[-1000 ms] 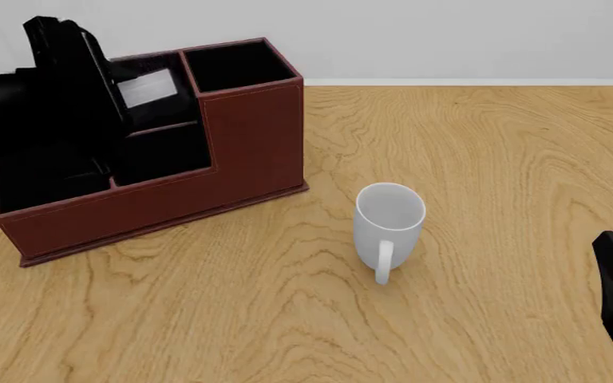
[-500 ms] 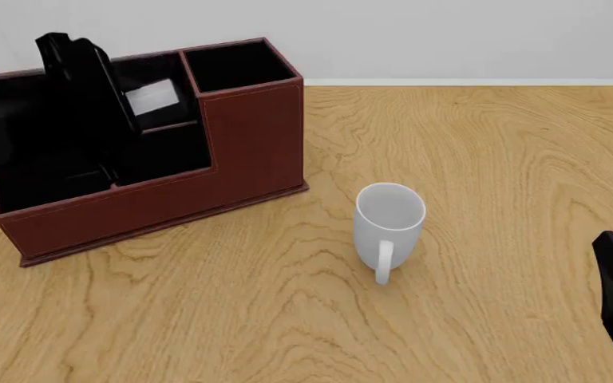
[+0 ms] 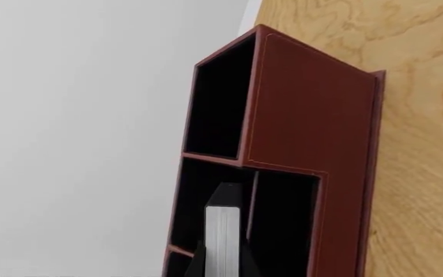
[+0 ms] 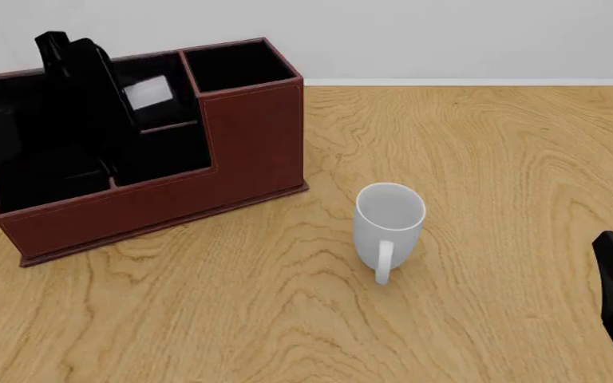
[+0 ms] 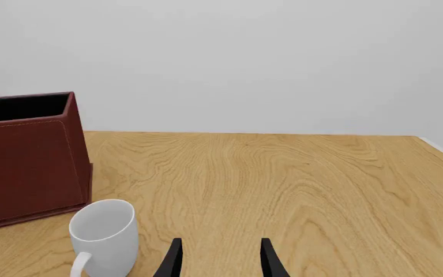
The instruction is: Pick up the book and place it in the front compartment of the caddy.
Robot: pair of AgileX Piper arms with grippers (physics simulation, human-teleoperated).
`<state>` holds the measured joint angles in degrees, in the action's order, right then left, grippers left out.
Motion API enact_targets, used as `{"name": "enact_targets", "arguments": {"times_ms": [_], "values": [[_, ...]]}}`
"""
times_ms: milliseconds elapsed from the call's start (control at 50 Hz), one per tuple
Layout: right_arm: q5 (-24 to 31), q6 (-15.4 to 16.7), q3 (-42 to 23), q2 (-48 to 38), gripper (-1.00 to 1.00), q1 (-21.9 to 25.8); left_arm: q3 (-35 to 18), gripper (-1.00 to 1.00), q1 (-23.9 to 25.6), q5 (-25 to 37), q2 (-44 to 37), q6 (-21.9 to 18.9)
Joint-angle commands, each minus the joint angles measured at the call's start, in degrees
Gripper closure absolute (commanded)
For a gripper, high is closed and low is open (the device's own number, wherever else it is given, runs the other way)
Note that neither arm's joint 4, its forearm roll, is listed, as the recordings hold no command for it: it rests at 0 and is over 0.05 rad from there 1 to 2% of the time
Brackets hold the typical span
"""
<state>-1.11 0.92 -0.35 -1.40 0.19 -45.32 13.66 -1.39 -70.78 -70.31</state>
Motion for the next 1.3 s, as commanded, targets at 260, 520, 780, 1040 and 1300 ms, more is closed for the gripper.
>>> {"name": "enact_targets", "arguments": {"times_ms": [260,520,780,1040,1300], "values": [[0.0,0.0,0.0,0.0,-1.0,0.0,-1.6,1.0,-0.3,-1.3,-0.1,-1.9],[0.0,0.0,0.0,0.0,-1.0,0.0,-1.5,1.0,0.2,-2.5,-1.1,-1.7],[0.0,0.0,0.0,0.0,-1.0,0.0,-0.9,1.0,-0.3,-5.4,-3.2,-3.1],[0.0,0.0,0.0,0.0,-1.0,0.0,-0.6,1.0,0.1,-7.0,-4.8,-3.2],[0.0,0.0,0.0,0.0,-1.0,0.0,-0.6,1.0,0.6,-9.0,-6.6,-3.3]]}}
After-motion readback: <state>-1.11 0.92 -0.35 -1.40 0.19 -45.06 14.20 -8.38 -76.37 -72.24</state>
